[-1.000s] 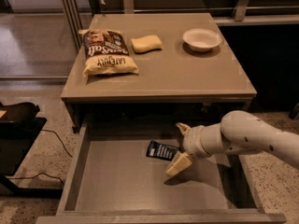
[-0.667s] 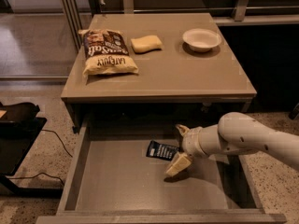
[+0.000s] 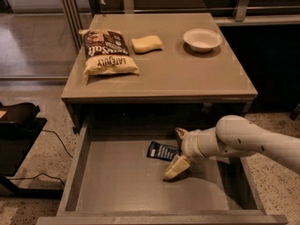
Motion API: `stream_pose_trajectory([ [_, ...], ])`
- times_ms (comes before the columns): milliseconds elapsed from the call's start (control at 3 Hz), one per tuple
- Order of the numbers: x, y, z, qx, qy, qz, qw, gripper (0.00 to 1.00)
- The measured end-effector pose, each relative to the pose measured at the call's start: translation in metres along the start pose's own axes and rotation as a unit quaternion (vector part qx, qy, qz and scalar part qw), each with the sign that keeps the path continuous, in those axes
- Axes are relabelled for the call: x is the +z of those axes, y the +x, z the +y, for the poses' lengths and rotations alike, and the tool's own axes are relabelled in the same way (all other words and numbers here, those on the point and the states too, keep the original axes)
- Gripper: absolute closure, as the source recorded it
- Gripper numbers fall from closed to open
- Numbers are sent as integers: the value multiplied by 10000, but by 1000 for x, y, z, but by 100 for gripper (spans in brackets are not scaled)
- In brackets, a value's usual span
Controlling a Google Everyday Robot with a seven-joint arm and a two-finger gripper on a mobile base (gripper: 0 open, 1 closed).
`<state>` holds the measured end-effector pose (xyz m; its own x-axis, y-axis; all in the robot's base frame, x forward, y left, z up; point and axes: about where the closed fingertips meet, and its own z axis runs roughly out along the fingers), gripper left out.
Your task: Pick rxbar blueberry from top drawer and place on counter
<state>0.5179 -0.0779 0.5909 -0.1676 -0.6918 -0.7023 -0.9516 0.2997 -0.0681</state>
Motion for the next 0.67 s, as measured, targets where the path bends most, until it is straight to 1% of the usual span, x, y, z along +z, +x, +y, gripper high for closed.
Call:
stream_pose_trajectory([
  [333,0,0,0,0,0,0,10000,19],
  [667,0,0,0,0,-1,0,10000,42],
])
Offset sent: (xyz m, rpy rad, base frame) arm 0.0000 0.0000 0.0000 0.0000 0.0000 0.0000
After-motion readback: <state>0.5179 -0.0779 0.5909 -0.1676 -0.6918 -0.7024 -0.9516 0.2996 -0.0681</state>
